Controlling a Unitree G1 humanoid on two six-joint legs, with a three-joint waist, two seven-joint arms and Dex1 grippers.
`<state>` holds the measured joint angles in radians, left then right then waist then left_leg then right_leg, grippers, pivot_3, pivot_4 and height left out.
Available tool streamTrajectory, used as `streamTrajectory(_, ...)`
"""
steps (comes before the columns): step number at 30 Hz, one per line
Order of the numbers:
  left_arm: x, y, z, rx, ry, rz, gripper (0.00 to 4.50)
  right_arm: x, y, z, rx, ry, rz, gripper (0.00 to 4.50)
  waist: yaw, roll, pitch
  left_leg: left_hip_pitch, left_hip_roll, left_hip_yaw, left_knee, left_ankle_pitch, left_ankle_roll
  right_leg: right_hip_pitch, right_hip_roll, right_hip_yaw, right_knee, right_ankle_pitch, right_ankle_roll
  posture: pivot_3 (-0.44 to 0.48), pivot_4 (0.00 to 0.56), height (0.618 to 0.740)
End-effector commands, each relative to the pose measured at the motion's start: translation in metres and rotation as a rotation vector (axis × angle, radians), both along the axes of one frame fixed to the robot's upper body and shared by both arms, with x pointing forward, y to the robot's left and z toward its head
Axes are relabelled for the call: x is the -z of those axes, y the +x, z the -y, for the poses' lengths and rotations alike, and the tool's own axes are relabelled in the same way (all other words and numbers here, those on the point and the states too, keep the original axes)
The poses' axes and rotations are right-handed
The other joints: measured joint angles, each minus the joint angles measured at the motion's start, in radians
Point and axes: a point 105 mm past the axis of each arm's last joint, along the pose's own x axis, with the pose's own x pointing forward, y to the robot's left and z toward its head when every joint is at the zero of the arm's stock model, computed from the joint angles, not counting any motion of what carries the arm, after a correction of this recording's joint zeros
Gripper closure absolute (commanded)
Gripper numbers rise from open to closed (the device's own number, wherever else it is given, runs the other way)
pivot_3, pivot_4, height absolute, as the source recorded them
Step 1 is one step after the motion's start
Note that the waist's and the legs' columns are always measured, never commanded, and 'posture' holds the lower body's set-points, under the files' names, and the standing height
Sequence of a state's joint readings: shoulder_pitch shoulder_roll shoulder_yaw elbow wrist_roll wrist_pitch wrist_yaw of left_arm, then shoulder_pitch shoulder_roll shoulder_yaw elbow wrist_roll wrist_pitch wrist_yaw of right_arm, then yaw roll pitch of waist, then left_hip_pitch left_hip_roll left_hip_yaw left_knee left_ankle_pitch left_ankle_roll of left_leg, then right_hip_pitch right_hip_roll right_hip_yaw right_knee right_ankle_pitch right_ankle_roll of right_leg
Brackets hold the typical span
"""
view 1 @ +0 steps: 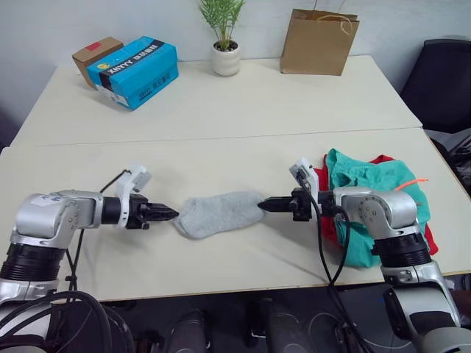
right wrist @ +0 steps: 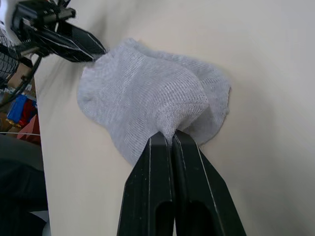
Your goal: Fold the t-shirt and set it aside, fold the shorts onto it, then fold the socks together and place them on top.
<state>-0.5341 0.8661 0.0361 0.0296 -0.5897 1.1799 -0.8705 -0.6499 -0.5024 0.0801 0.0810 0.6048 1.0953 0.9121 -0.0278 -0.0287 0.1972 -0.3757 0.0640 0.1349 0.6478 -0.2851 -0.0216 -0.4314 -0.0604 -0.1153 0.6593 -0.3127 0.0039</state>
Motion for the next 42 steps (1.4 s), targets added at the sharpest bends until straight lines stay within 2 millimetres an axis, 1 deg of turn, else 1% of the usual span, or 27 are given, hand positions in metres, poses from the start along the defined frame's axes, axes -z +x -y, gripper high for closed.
streamTrajectory(1,-0.028,-0.007,-0.001,0.033,-0.082,0.015,2.19,-0.009,-0.002,-0.005,-0.025,0.013,0.050,4.50,0.000,0.000,0.000,0.000,0.000,0.000,0.000,0.000,0.000,0.000,0.000,0.000,0.000,0.000,0.000,0.000,0.150,0.740)
streamTrajectory(4,-0.032,-0.024,0.008,0.099,-0.106,-0.071,2.19,-0.008,-0.003,-0.005,-0.025,0.012,0.052,4.50,-0.004,0.000,0.000,0.000,0.000,0.002,-0.001,-0.001,0.001,-0.001,0.000,0.001,0.000,0.000,0.000,0.000,0.150,0.740)
streamTrajectory(6,-0.028,-0.028,0.014,0.118,-0.098,-0.109,2.19,-0.008,-0.003,-0.006,-0.026,0.013,0.052,4.50,-0.002,0.000,0.000,0.000,0.000,0.002,-0.001,-0.001,0.001,-0.001,0.000,0.001,0.000,0.000,0.000,0.000,0.150,0.740)
streamTrajectory(9,-0.022,-0.027,0.018,0.106,-0.082,-0.127,2.19,-0.008,-0.003,-0.007,-0.029,0.014,0.053,4.50,-0.001,0.000,0.000,0.000,0.000,0.003,0.000,-0.001,0.001,-0.001,0.000,0.002,0.000,0.000,0.000,0.000,0.150,0.740)
streamTrajectory(13,-0.012,-0.019,0.026,0.066,-0.081,-0.138,2.19,-0.010,-0.002,-0.009,-0.033,0.019,0.058,4.50,0.000,0.000,0.000,0.001,0.000,0.003,0.000,-0.001,0.001,-0.001,0.000,0.003,0.001,0.000,0.000,0.000,0.150,0.740)
streamTrajectory(17,-0.007,-0.023,0.028,0.072,-0.061,-0.176,2.19,-0.010,-0.003,-0.010,-0.036,0.020,0.060,4.50,-0.004,0.000,0.000,0.001,0.000,0.004,0.000,-0.001,0.001,-0.002,0.001,0.004,0.001,0.000,0.000,0.000,0.150,0.740)
streamTrajectory(23,-0.006,-0.022,0.026,0.053,-0.048,-0.183,2.19,-0.010,-0.004,-0.011,-0.040,0.021,0.059,4.50,-0.002,0.000,0.000,0.001,0.000,0.006,0.000,-0.001,0.001,-0.003,0.000,0.006,0.001,0.000,0.000,0.000,0.150,0.740)
streamTrajectory(30,0.001,-0.027,0.035,0.091,-0.038,-0.213,2.19,-0.010,-0.005,-0.012,-0.047,0.023,0.056,4.50,-0.002,0.000,0.000,0.001,0.000,0.007,0.000,-0.001,0.001,-0.004,0.001,0.006,0.001,0.000,0.000,0.000,0.150,0.740)
streamTrajectory(33,0.005,-0.024,0.038,0.095,-0.038,-0.207,2.75,-0.010,-0.006,-0.013,-0.058,0.030,0.054,4.50,-0.002,0.000,0.000,0.001,0.000,0.007,0.000,-0.001,0.001,-0.004,0.001,0.007,0.002,0.000,0.000,0.000,0.150,0.740)
streamTrajectory(38,0.009,-0.022,0.038,0.097,-0.030,-0.190,4.33,-0.010,-0.008,-0.014,-0.064,0.034,0.052,4.50,-0.002,0.000,0.000,0.001,0.000,0.008,0.000,-0.001,0.001,-0.005,0.001,0.007,0.002,0.000,0.000,0.000,0.150,0.740)
streamTrajectory(39,0.009,-0.021,0.038,0.097,-0.028,-0.188,4.48,-0.010,-0.008,-0.013,-0.064,0.035,0.052,4.50,-0.002,0.000,0.000,0.001,0.000,0.008,0.000,-0.001,0.001,-0.005,0.001,0.008,0.002,0.000,0.000,0.000,0.150,0.740)
streamTrajectory(42,0.007,-0.022,0.036,0.105,-0.035,-0.176,4.48,-0.014,-0.008,-0.007,-0.058,0.032,0.059,4.50,-0.001,0.000,0.000,0.001,0.000,0.008,0.000,-0.001,0.001,-0.005,0.001,0.008,0.002,0.000,0.000,0.000,0.150,0.740)
